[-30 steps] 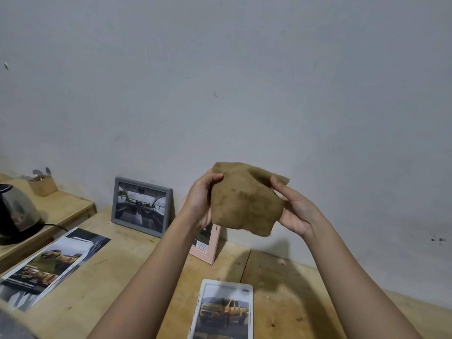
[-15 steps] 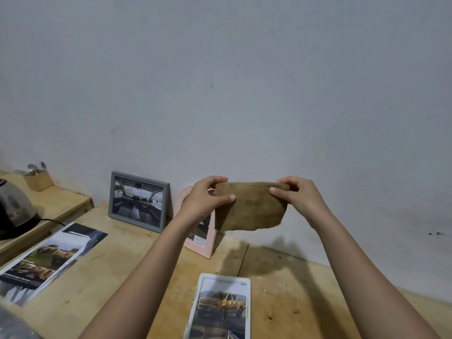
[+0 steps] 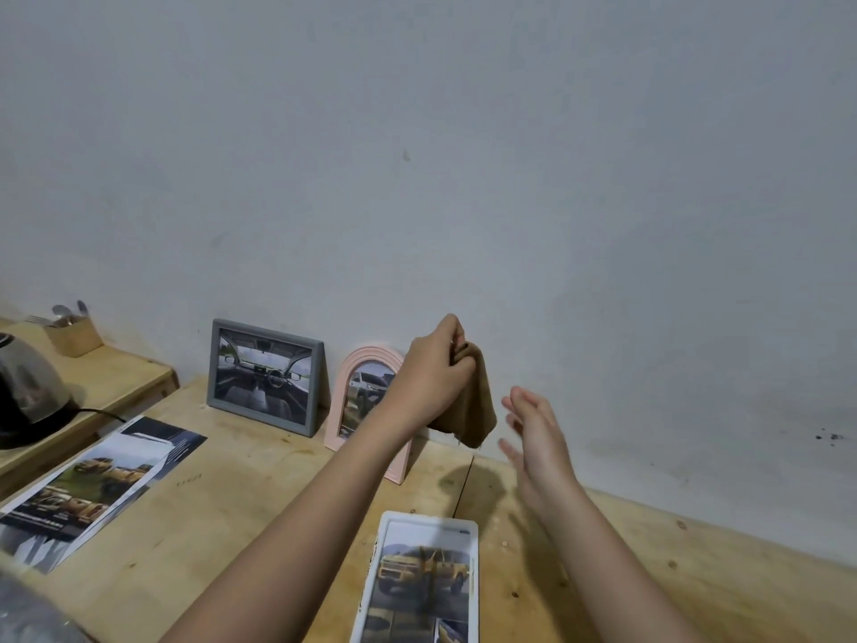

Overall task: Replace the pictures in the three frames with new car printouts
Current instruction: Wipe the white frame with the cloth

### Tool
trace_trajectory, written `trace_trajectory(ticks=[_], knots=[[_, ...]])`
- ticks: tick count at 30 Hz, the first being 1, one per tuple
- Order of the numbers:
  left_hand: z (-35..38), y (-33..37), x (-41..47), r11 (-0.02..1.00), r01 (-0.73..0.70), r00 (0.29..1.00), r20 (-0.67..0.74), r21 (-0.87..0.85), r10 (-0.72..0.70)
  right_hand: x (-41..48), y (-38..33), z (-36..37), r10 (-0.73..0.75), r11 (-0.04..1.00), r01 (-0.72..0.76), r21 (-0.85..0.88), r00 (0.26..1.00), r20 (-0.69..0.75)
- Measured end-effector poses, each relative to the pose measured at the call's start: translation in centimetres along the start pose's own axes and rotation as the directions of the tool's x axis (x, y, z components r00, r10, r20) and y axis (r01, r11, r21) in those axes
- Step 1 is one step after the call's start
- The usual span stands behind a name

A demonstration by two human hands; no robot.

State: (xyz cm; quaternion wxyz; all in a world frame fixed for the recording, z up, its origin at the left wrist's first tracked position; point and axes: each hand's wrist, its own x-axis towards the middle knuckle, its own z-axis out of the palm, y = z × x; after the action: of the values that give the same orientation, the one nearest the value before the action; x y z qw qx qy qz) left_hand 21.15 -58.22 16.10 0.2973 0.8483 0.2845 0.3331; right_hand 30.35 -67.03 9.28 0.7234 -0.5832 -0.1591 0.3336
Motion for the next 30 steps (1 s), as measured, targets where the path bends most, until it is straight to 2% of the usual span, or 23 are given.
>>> trace_trajectory(ticks=[1,3,5,8,10,12,13,14,16,18,20,21,23,24,25,26,27,28,30], knots=[[0.6,0.0,-0.6,1.000,0.005,1.000,0.024,0.004,-0.005,-0.5,0.5,0.2,0.117,0.984,-0.125,0.126,0.991,0.064],[1.7,0.1,-1.9,0.999,0.028,0.995,0.094,-0.015,-0.027,-0.8,0.8,0.4,0.241,0.902,-0.292,0.318,0.952,0.190],[2.7,0.0,-3.4,0.993,0.052,0.974,0.226,-0.104,-0.027,-0.7,0.8,0.2,0.274,0.813,-0.374,0.445,0.922,0.273],[3.2,-1.0,-5.8,0.953,0.062,0.896,0.438,-0.296,0.078,-0.5,1.8,-0.7,0.366,0.653,-0.464,0.599,0.885,0.287],[2.8,-2.5,-7.6,0.893,0.160,0.917,0.399,-0.420,0.023,-0.2,3.5,-1.6,0.390,0.566,-0.511,0.648,0.857,0.335],[2.4,-5.6,-10.3,0.801,0.301,0.950,0.239,-0.517,-0.202,0.2,5.7,-2.9,0.391,0.554,-0.542,0.632,0.840,0.377],[2.5,-7.9,-12.1,0.761,0.381,0.922,0.157,-0.526,-0.354,0.4,6.7,-3.4,0.400,0.562,-0.547,0.620,0.836,0.376],[2.8,-10.4,-14.1,0.730,0.469,0.864,0.086,-0.496,-0.496,0.6,7.7,-3.9,0.434,0.564,-0.560,0.607,0.827,0.359],[3.8,-15.1,-19.0,0.660,0.664,0.706,0.005,-0.352,-0.708,0.6,10.0,-4.5,0.485,0.584,-0.591,0.556,0.804,0.345],[5.0,-18.1,-23.7,0.541,0.805,0.558,0.002,-0.241,-0.830,0.4,12.7,-4.8,0.587,0.601,-0.663,0.446,0.745,0.317],[6.3,-19.5,-26.7,0.462,0.860,0.477,0.024,-0.216,-0.878,0.3,14.6,-4.3,0.637,0.642,-0.697,0.321,0.717,0.282],[7.1,-19.8,-27.5,0.442,0.872,0.457,0.023,-0.210,-0.889,0.4,15.1,-3.6,0.636,0.682,-0.687,0.251,0.727,0.260],[8.7,-20.1,-27.9,0.462,0.875,0.462,-0.035,-0.144,-0.886,0.8,15.8,-2.1,0.578,0.804,-0.590,0.068,0.804,0.141],[9.4,-20.1,-27.7,0.475,0.874,0.469,-0.076,-0.104,-0.880,0.9,16.0,-1.1,0.448,0.892,-0.438,-0.111,0.889,0.094],[9.9,-20.2,-27.3,0.483,0.872,0.473,-0.116,-0.085,-0.874,1.0,16.1,-0.2,0.249,0.922,-0.189,-0.337,0.958,0.143],[10.3,-20.3,-26.9,0.485,0.871,0.472,-0.140,-0.081,-0.871,1.0,16.6,0.7,0.042,0.868,0.113,-0.483,0.953,0.298],[10.6,-20.4,-26.5,0.490,0.868,0.474,-0.154,-0.085,-0.867,0.9,17.1,1.6,-0.066,0.776,0.362,-0.516,0.861,0.504],[10.9,-20.6,-26.2,0.486,0.868,0.467,-0.167,-0.102,-0.868,0.8,17.9,2.5,-0.066,0.652,0.557,-0.514,0.717,0.694],[11.1,-21.2,-26.2,0.479,0.859,0.444,-0.202,-0.179,-0.873,1.3,20.6,3.3,0.088,0.308,0.841,-0.445,0.441,0.893]])
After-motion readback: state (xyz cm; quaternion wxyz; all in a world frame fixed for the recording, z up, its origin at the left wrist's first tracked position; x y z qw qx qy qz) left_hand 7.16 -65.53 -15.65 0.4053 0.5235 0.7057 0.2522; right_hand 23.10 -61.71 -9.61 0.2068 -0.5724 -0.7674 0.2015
